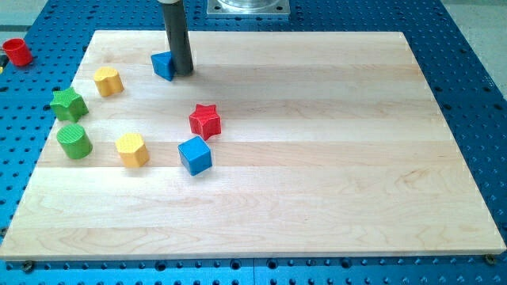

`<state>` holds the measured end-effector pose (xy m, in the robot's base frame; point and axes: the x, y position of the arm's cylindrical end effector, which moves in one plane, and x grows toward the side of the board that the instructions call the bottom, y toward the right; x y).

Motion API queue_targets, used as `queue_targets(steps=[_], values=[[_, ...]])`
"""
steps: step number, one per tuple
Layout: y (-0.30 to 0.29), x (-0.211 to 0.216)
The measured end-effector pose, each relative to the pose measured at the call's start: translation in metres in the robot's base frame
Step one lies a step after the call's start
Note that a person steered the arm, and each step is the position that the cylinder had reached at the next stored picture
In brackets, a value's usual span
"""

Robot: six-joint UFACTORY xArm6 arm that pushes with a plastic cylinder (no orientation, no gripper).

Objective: Adjust the red star and cube beside the hexagon

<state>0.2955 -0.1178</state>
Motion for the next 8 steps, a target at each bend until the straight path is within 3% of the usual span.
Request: queue_targets(steps=[2,3,8], values=[[-0.017,0.0],[0.004,0.031],[0.071,0.06]])
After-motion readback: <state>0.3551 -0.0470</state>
